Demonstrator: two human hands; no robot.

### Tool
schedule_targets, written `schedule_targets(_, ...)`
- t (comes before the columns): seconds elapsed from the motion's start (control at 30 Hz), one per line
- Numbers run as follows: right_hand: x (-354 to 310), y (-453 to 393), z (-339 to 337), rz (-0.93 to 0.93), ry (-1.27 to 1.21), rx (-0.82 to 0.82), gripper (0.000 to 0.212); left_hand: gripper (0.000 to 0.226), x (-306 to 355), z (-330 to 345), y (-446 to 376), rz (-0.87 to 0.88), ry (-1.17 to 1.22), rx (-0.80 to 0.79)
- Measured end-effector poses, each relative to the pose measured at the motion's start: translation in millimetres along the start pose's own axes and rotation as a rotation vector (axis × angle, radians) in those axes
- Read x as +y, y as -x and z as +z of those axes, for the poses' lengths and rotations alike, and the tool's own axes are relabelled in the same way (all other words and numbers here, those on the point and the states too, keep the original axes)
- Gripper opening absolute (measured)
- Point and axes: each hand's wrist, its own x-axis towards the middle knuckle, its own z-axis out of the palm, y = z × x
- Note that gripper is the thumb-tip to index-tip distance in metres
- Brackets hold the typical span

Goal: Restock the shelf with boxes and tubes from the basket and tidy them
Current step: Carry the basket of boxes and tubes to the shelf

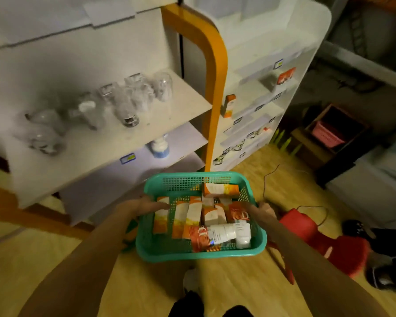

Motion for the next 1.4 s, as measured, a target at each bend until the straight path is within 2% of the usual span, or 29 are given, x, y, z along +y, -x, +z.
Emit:
schedule_targets(0.1, -9.5, -31.9, -36.1, 0.026, -0.015, 0.028, 0.082, 0.098, 41.0, -3.6, -29.7, 0.063, -0.036, -0.025)
schedule_targets(0.2, -7.2, -75.4, -72.1, 0.041, -0.027, 0.042, 0.085, 0.088, 83.8, 1.4, -64.5, 0.129, 0.011, -0.051)
schedule_targets(0.3, -7.1, -123.2, -111.5, 0.032, -0.018, 0.043, 0.085, 0.090, 144.2, 14.7, -86.5, 0.175, 0.001, 0.029)
schedule_targets(0.4, 3.3, -193.5, -152.2, 0.038, -0.024, 0.020, 0.096, 0.075, 210.9, 33.2, -103.1, 0.188, 0.056, 0.028)
schedule_targets(0.5, -18.2, -224.6, -196.2, 0.030, -0.052, 0.018, 0.088, 0.067, 275.9, 53.2, -124.4, 0.172, 0.037, 0.039)
schedule_targets(0.57, -30.6, -246.4, -224.5, 0.029, -0.086, 0.042, 0.091, 0.076, 315.7, 61.0, -143.6, 0.164, -0.028, 0.093)
schedule_targets(0.63, -32.7, -278.5, -251.0, 0.031, -0.121, 0.031, 0.102, 0.089, 343.4, 62.4, -170.8, 0.144, -0.100, 0.097)
schedule_targets(0.7, -45.3, -292.3, -275.2, 0.031, -0.139, 0.050, 0.108, 0.119, 343.0, 59.9, -230.5, 0.097, -0.088, 0.094)
schedule_targets(0.77, -67.0, -293.2, -298.6, 0.025, -0.126, 0.076, 0.090, 0.129, 359.6, 60.4, -262.2, 0.070, -0.096, 0.091)
schedule_targets(0.8, -76.1, -295.3, -309.9, 0.031, -0.092, 0.093, 0.079, 0.127, 369.6, 61.1, -278.8, 0.095, -0.081, 0.104)
schedule_targets(0.87, -83.8, -315.6, -327.8, 0.040, -0.085, 0.124, 0.070, 0.116, 420.7, 64.2, -251.8, 0.122, -0.095, 0.095)
schedule_targets(0.97, -92.5, -344.7, -345.2, 0.037, -0.100, 0.140, 0.063, 0.074, 462.4, 64.1, -258.0, 0.164, -0.126, 0.092)
schedule_targets(1.03, -102.6, -361.7, -356.2, 0.054, -0.113, 0.160, 0.060, 0.065, 483.6, 60.8, -269.9, 0.216, -0.116, 0.067)
schedule_targets(1.17, -104.1, -421.2, -371.6, 0.137, -0.126, 0.183, 0.085, 0.044, 523.0, 53.2, -301.1, 0.255, -0.013, -0.051)
schedule_targets(1.23, -107.9, -452.1, -378.4, 0.197, -0.134, 0.200, 0.085, 0.060, 543.6, 46.8, -324.8, 0.225, 0.054, -0.085)
schedule_targets(1.3, -122.7, -466.1, -386.9, 0.185, -0.132, 0.199, 0.078, 0.097, 544.4, 44.6, -375.9, 0.230, 0.103, -0.102)
schedule_targets(1.33, -130.2, -473.1, -392.6, 0.186, -0.122, 0.197, 0.081, 0.114, 539.7, 45.4, -413.7, 0.234, 0.092, -0.090)
schedule_targets(1.37, -133.6, -482.7, -395.9, 0.186, -0.123, 0.203, 0.086, 0.122, 537.9, 47.7, -439.1, 0.239, 0.072, -0.078)
schedule_targets(1.4, -131.8, -495.0, -398.5, 0.197, -0.127, 0.215, 0.090, 0.120, 527.7, 53.5, -477.0, 0.236, 0.063, -0.079)
